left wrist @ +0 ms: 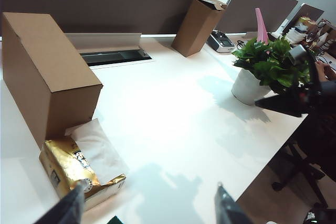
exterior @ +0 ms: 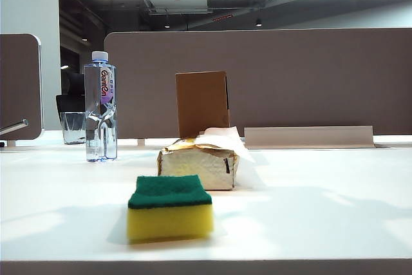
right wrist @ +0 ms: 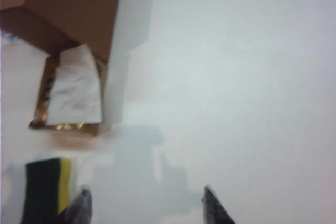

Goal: Move the sponge from right to left to wipe the table, avoiding obstacles on the table, and finally reaching the bottle of mineral water.

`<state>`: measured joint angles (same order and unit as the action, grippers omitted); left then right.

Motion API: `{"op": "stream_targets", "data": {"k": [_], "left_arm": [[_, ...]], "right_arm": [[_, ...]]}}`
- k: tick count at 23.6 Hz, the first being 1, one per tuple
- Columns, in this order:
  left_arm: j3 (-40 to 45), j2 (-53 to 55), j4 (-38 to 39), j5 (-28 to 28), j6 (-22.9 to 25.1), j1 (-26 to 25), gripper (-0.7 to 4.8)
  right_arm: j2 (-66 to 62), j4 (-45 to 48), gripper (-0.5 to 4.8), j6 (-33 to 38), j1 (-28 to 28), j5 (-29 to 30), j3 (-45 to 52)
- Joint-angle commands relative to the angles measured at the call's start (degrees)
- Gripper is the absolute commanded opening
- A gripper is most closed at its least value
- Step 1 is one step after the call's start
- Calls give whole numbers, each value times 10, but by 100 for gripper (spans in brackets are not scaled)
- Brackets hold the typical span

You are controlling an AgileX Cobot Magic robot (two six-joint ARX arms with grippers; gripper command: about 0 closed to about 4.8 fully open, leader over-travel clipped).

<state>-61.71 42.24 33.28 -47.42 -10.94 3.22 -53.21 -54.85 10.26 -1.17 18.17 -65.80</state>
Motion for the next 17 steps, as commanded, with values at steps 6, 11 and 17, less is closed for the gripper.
{"op": "stream_targets", "data": {"k": [6,11,17], "left_arm": [[-4,-1,42,-3,5,0,318],[-2,-1,182,3,83,0,321],[-2,0,235,3,90,11,386]], "right_arm": [[71,-97,270,22,0,79,-2],[140,-157,266,34,0,90,-2],[184,-211,261,47,-1,120,-2]]}}
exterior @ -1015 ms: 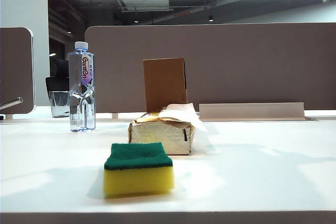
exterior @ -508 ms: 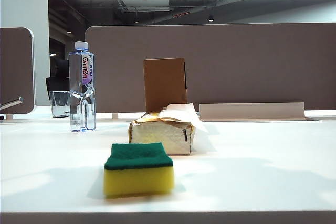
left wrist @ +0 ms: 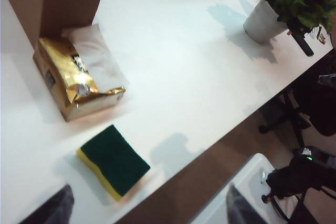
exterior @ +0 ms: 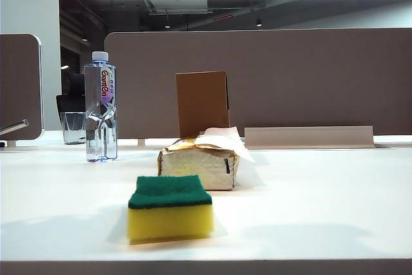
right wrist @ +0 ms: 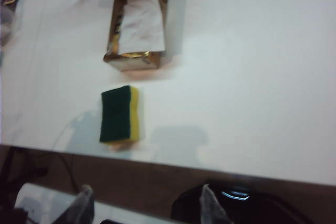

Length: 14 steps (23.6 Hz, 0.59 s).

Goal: Move the sponge from right to left to wipe the table, avoiding obstacles on the table, and finally reaching the bottle of mineral water.

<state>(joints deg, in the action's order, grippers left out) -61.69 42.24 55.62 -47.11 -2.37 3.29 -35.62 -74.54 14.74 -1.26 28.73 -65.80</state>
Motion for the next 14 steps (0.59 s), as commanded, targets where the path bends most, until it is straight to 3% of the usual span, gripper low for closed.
{"op": "stream_targets", "data": {"k": [1,7,14], "left_arm": [[-1,0,13,0,5,17,387],[59,0,0,46,4,83,387],[150,47,-109,51,2,129,400]], "right_arm": [[10,-21,261,3,0,15,-2],[14,-31,261,2,0,25,-2],[14,-35,261,3,0,49,-2]]}}
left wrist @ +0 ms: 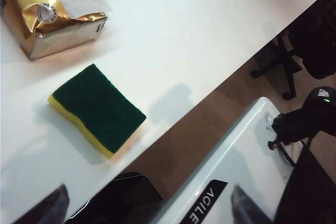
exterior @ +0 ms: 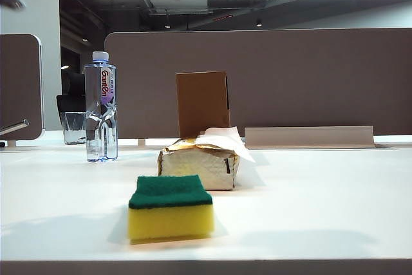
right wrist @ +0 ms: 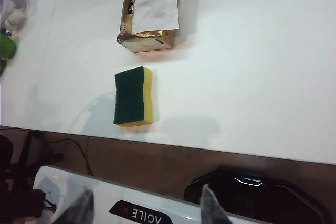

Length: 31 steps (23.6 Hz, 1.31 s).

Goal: Move the sponge from right to left to wipe the table, avoiding obstacles on the table, and finally reaching the bottle of mineral water.

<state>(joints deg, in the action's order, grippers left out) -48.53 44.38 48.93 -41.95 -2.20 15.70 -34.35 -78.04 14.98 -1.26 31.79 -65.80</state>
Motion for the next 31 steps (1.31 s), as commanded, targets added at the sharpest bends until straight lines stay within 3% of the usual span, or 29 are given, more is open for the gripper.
{"op": "stream_targets", "data": {"k": [1,12,15,17,23,31], "left_arm": [[23,38,-50,0,1,5,400],[26,281,-150,-2,1,30,404],[26,314,-188,10,-8,46,417],[26,327,-221,27,-29,62,464],[26,364,-278,65,-65,112,467],[26,413,-284,72,-79,118,467]], "right_arm": [[1,-3,261,0,0,18,-2],[4,-10,261,0,0,31,-2],[4,-10,261,0,0,31,-2],[4,-10,261,1,0,31,-2],[4,-10,261,2,0,31,-2],[4,-10,261,2,0,31,-3]]}}
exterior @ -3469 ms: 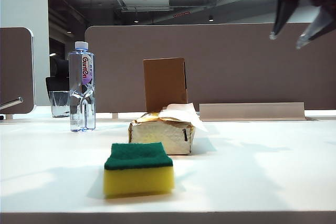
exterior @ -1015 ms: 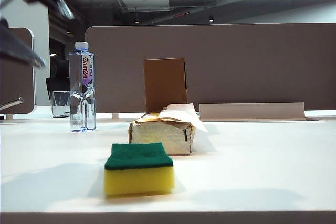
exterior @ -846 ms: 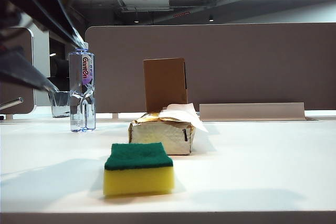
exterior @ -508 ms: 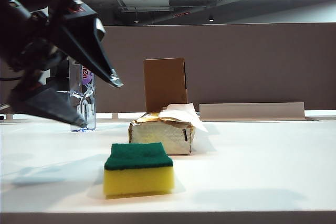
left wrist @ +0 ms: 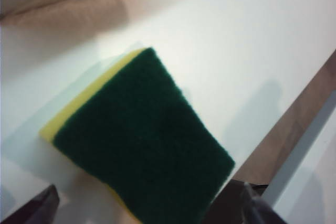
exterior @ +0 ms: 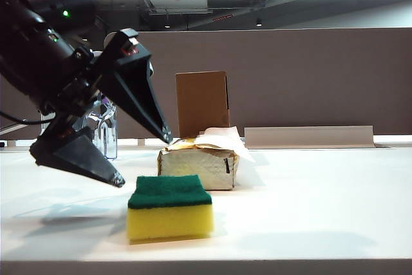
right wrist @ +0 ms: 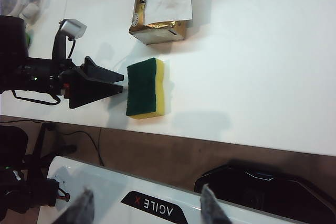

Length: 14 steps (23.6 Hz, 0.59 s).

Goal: Move the sponge from right to left to wipe the table, avoiding obstacles on the table, and finally reaching the bottle of mineral water.

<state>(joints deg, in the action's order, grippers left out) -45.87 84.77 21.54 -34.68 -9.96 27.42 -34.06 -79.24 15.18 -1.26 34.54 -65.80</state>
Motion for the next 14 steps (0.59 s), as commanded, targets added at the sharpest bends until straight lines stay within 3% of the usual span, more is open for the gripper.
{"op": "stream_targets", "data": {"k": [1,14], "left_arm": [[-1,13,-10,0,-2,1,467],[-1,47,-35,-3,-26,19,466]], "right_arm": [[1,2,260,0,0,3,-3],[1,2,260,0,0,1,-3]]}}
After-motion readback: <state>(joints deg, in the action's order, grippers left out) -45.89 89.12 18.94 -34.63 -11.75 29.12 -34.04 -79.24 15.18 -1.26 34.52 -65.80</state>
